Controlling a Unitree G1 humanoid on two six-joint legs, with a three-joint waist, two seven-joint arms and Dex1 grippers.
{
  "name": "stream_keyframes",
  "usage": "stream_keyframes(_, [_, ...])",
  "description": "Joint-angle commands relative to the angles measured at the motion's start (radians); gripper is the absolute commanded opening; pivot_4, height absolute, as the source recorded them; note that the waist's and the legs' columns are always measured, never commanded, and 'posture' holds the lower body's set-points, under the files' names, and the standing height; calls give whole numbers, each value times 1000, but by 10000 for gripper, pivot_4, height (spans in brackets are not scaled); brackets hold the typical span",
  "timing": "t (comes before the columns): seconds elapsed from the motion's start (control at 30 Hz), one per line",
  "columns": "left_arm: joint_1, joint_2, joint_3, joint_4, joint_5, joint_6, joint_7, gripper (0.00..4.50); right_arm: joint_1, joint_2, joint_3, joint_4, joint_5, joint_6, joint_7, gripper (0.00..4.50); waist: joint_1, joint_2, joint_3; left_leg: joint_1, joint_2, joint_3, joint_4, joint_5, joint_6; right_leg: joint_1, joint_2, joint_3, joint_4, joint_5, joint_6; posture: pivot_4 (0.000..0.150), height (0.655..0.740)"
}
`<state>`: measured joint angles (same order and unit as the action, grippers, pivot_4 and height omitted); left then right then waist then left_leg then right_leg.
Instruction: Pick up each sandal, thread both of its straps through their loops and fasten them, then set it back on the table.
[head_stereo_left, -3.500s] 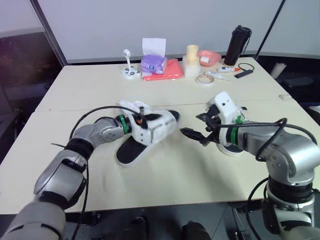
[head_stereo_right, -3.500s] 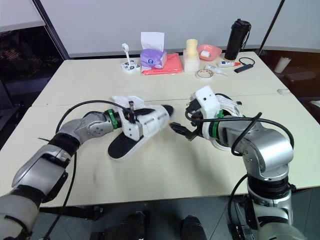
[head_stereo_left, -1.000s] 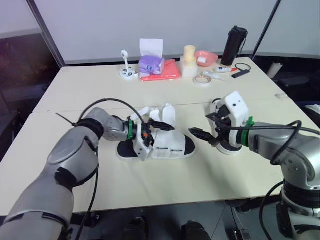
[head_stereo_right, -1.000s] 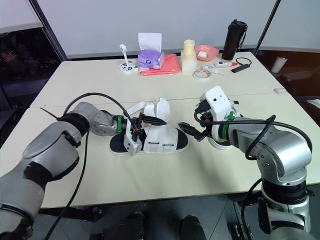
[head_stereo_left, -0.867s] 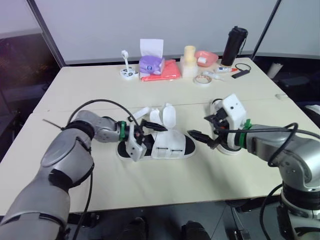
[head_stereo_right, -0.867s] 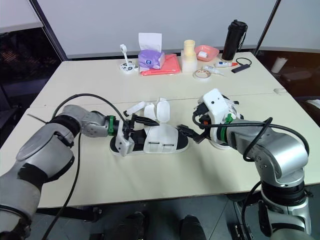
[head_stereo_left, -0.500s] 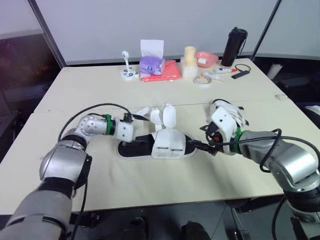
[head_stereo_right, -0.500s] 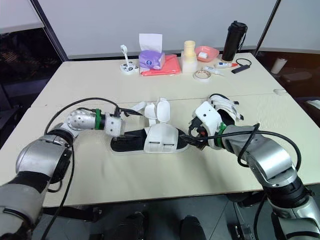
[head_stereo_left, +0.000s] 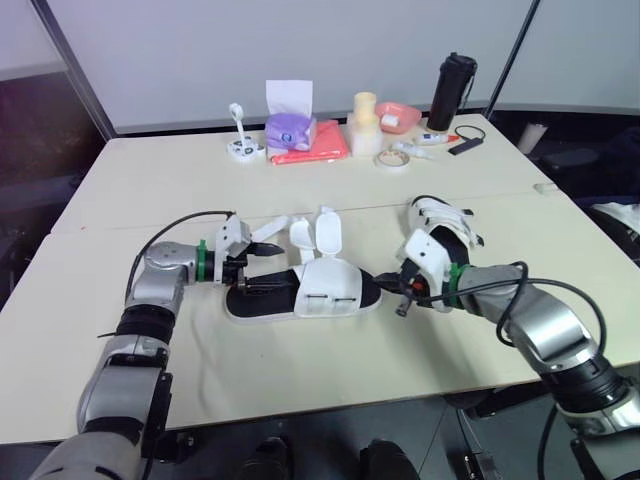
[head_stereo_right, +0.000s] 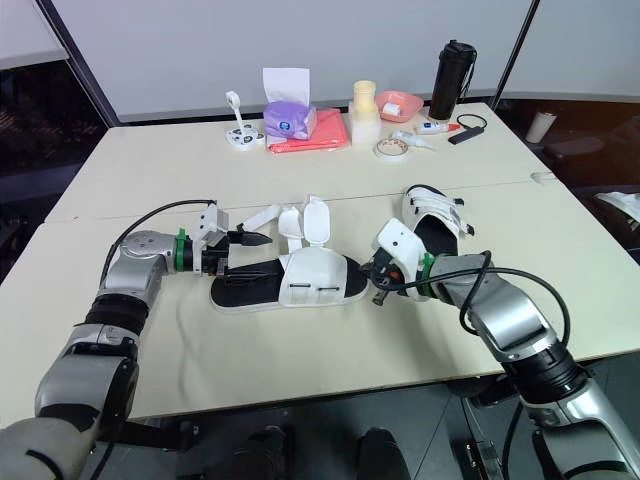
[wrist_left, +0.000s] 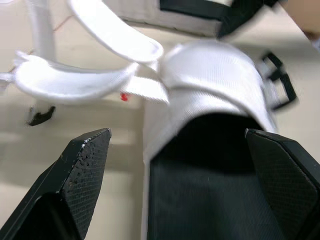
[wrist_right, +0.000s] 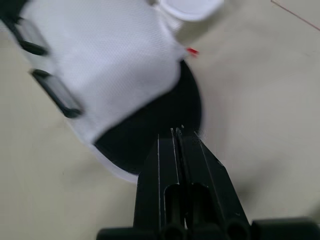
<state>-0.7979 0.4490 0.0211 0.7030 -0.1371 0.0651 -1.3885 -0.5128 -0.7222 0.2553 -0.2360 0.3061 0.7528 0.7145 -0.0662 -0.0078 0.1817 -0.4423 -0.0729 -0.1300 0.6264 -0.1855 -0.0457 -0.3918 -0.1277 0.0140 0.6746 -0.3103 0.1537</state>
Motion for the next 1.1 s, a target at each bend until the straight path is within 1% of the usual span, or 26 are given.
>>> stream_keyframes(0.03, [-8,-10,13,-45,-43,106,62,45000,-13,36,0,28,-24,-59,20,106,3,0,0,0,0,0,0,0,0,0,0,0,0,0,0,1500,7400])
stream_keyframes(0.23, [-44,-32,18,24,-60,205,136,45000,-23,103,48,115,-81,-106,38,106,8,0,0,0,0,0,1,0,0,0,0,0,1,0,0,1500,7400])
stream_keyframes(0.3, [-62,-45,24,47,-87,287,138,45000,-19,122,61,137,-99,-123,46,106,10,0,0,0,0,0,1,0,0,0,0,0,1,0,0,1500,7400])
stream_keyframes(0.47, [-105,-81,86,110,-165,453,198,45000,-16,151,87,173,-150,-157,62,106,10,0,0,1,0,0,2,0,0,1,0,0,2,0,0,1500,7400])
stream_keyframes(0.67, [-132,-90,141,102,-243,606,196,45000,-8,157,99,179,-199,-177,78,106,12,0,0,1,-1,0,3,0,0,1,0,0,5,0,0,1500,7400])
stream_keyframes(0.73, [-130,-79,145,68,-268,654,159,45000,-1,158,98,171,-207,-176,82,106,12,0,0,1,0,0,3,0,0,1,0,0,5,0,0,1500,7400])
stream_keyframes(1.0, [-35,6,45,-68,-225,625,43,45000,-2,162,88,166,-226,-174,97,106,15,0,-1,2,0,0,3,0,-1,0,0,1,5,0,0,1500,7400])
stream_keyframes(1.07, [-18,30,25,-82,-218,606,17,45000,-4,163,88,168,-231,-177,101,106,15,0,-1,3,0,0,1,0,-1,1,0,2,5,0,0,1500,7400])
stream_keyframes(1.1, [-23,34,33,-66,-220,596,31,45000,-6,164,88,170,-234,-178,103,106,16,0,-1,4,0,0,1,0,-1,1,0,2,5,0,0,1500,7400])
